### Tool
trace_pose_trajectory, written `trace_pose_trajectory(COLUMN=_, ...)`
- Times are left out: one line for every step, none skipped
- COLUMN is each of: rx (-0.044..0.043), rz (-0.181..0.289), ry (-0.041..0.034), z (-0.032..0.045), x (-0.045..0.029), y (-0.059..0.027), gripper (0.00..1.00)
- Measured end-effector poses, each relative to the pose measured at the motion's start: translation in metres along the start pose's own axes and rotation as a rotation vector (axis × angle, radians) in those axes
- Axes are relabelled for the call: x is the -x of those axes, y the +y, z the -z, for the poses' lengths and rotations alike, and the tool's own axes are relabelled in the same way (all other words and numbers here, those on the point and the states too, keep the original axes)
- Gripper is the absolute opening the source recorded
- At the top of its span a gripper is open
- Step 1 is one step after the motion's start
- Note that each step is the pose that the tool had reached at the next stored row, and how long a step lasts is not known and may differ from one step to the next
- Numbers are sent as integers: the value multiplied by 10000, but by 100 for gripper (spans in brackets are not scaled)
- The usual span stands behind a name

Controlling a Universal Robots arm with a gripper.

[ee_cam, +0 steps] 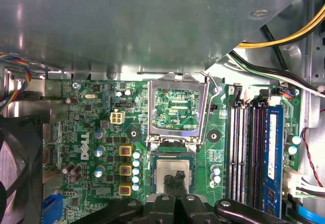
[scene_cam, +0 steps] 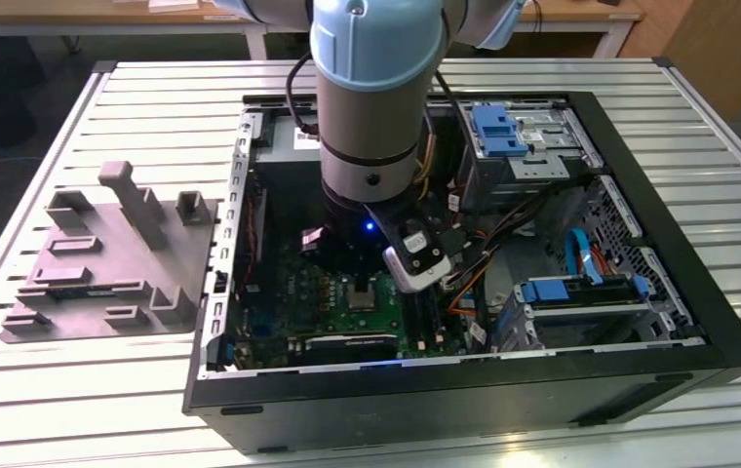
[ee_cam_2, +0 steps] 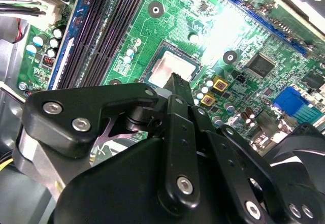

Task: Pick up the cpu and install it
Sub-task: 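Close the cpu cover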

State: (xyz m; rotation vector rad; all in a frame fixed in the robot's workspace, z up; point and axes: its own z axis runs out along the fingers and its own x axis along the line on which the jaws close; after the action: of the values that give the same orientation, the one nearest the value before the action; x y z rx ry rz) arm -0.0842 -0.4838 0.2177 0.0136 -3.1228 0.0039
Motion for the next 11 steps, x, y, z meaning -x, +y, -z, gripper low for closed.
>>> trace_pose_trajectory(rx=0, rz=0, ry=0, z=0, x=0, y=0, gripper=11)
trace_pose_trajectory(rx=0, rz=0, ry=0, z=0, x=0, y=0, gripper=11)
trace_pose_trajectory(rx=0, rz=0, ry=0, z=0, x=0, y=0, gripper=11)
trace_pose_trajectory(rx=-2, rz=3, ry=1, z=0, x=5, y=0, gripper=11)
trace_pose_trajectory(rx=-2, rz=2, ry=0, z=-2, x=19, y=0, gripper=11)
trace_pose_trajectory(rx=-2, rz=1, ry=0, z=-1, x=33, y=0, gripper=11)
trace_pose_trajectory(rx=-3, rz=4, ry=1, z=-1, x=38, y=-1, gripper=11)
trace_pose_trajectory(rx=-3, rz=10, ry=1, z=-1, x=38, y=-1, gripper=11)
trace_pose_trajectory(rx=-6, rz=17, ry=2, z=9, x=38, y=-1, gripper=11)
trace_pose_trajectory(rx=-3, rz=23, ry=1, z=28, x=38, y=0, gripper=11)
trace_pose_trajectory(rx=-2, rz=29, ry=0, z=56, x=37, y=0, gripper=11)
